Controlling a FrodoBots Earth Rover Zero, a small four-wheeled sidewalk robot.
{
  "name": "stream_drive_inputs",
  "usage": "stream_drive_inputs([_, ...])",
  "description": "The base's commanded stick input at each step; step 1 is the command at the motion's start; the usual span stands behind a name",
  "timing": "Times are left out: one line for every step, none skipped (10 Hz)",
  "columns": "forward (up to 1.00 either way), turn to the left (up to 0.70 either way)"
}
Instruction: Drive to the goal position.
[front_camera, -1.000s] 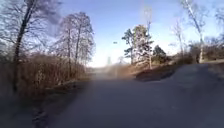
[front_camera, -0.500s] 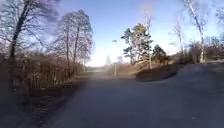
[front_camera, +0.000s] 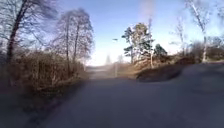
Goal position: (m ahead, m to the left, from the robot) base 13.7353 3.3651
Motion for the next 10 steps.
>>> stream_drive_inputs([0.85, 0.0])
stream_drive_inputs([0.85, 0.0])
stream_drive_inputs([0.85, 0.0])
stream_drive_inputs([0.85, 0.0])
stream_drive_inputs([0.85, 0.03])
stream_drive_inputs([0.85, 0.34])
stream_drive_inputs([0.85, 0.34])
stream_drive_inputs([0.85, 0.34])
stream_drive_inputs([0.85, 0.34])
stream_drive_inputs([0.85, 0.34])
